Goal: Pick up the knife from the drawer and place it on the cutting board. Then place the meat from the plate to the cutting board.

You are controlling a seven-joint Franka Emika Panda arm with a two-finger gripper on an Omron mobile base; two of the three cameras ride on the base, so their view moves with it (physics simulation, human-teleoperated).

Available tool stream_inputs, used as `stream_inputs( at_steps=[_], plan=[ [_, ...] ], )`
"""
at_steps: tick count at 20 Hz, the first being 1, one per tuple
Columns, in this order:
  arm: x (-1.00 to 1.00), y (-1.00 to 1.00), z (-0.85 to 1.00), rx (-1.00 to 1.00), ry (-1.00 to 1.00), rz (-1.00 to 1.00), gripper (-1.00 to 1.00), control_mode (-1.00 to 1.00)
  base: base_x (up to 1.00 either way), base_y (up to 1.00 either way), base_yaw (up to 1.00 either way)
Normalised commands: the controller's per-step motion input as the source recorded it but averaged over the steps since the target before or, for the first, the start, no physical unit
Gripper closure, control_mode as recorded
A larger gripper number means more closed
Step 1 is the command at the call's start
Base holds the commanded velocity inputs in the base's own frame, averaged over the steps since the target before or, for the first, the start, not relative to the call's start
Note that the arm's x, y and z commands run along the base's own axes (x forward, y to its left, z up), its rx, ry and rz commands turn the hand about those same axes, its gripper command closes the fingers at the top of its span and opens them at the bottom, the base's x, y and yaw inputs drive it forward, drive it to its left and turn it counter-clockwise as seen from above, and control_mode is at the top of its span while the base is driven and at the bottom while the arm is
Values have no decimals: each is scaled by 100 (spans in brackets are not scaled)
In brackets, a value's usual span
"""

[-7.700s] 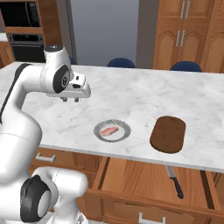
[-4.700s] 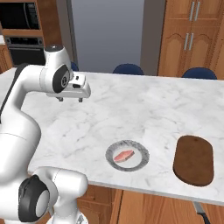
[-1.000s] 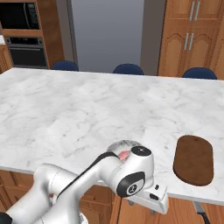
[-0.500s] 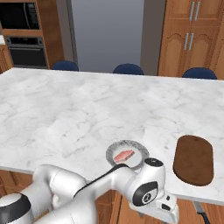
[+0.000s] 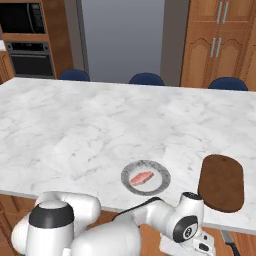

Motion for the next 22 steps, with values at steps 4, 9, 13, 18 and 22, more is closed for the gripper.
stream_inputs(
  at_steps=[4, 9, 13, 18, 22],
  plan=[
    [-29, -34, -34, 11, 17, 0, -100, -100, 0, 0, 0],
    [-37, -30, -38, 10, 20, 0, -100, -100, 0, 0, 0],
    [-45, -35, -38, 10, 19, 0, -100, -100, 0, 0, 0],
    [-79, -48, -28, 13, 10, 0, -100, -100, 0, 0, 0],
    [-93, -52, -16, 14, 2, 0, -100, -100, 0, 0, 0]
  ],
)
